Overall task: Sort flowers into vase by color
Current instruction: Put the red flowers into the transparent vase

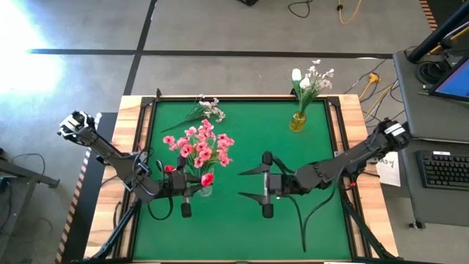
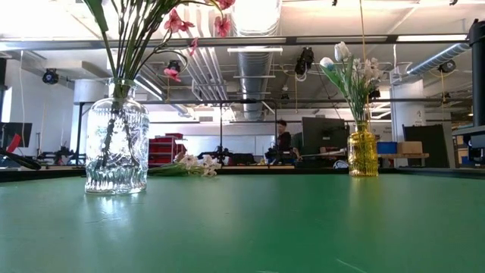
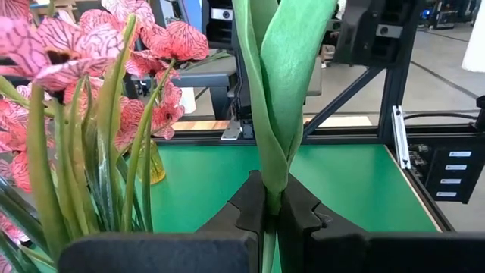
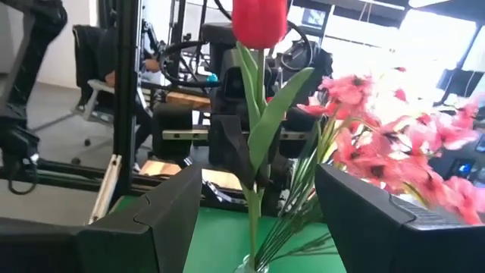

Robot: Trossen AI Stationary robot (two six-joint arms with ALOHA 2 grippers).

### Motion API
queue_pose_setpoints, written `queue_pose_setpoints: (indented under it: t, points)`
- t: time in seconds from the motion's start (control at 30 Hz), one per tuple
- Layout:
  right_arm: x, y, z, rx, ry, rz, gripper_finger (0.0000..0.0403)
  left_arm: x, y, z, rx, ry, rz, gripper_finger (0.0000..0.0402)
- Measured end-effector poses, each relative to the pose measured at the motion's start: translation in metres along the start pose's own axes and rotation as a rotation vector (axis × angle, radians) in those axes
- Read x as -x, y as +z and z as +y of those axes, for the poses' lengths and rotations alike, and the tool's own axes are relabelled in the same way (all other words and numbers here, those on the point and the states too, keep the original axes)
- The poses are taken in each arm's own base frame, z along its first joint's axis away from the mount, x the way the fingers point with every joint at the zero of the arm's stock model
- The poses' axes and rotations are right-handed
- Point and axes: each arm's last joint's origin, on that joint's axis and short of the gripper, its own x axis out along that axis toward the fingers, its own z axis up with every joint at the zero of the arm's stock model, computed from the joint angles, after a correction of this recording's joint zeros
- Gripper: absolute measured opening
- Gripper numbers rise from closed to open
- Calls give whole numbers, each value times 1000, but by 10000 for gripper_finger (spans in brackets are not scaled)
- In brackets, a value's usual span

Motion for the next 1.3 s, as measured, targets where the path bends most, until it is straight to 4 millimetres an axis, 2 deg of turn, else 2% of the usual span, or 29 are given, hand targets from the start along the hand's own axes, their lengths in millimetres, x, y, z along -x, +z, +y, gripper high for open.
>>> queue_pose_setpoints:
  t: [0.27, 0.57, 0.7, 0.93, 1.3]
  points:
    - [-33, 8, 2, 45, -25, 26, 252, 0, 0, 0, 0, 0, 0, 0]
    - [-66, 10, 2, 62, -30, 66, 300, 0, 0, 0, -1, 0, 1, 0]
    - [-76, 11, 4, 85, -32, 63, 300, 0, -1, 0, -4, 0, 4, 0]
    - [-89, 11, 0, 80, -48, 60, 257, 0, -1, 0, -4, -1, 4, 0]
    - [-96, 6, -7, 64, -14, 53, 138, 0, 0, 0, -4, -4, 4, 0]
